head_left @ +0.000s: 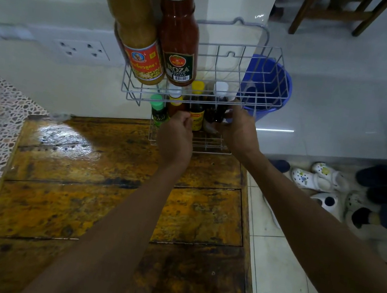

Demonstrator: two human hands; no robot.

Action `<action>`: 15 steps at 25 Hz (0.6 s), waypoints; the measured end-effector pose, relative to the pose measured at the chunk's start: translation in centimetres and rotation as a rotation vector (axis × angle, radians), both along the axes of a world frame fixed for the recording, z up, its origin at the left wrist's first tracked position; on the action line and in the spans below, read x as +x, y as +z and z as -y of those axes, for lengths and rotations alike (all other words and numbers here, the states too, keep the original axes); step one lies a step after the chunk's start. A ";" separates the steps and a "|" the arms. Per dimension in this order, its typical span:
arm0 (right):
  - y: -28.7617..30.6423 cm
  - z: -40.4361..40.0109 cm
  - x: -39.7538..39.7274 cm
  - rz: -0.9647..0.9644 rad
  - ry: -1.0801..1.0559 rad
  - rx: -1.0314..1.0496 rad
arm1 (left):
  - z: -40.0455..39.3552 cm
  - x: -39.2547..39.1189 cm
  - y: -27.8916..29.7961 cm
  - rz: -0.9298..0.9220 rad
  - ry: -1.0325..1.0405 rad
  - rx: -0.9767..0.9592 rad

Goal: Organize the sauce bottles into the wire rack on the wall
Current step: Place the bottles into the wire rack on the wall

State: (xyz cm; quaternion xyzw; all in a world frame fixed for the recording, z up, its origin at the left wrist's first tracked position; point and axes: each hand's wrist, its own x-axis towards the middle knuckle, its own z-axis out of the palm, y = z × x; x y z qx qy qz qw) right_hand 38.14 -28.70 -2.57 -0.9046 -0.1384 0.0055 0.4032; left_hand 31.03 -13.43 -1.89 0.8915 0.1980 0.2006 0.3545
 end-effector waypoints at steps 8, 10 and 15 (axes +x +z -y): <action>-0.3 0.0 -0.2 -0.012 -0.008 0.017 | -0.3 0.2 0.0 -0.072 -0.006 0.052; -0.1 0.0 -0.1 -0.037 -0.008 0.010 | -0.6 -0.1 0.1 -0.079 -0.042 0.026; 1.4 1.6 -3.1 -0.042 0.019 0.018 | -0.5 -2.9 0.6 -0.159 -0.197 -0.028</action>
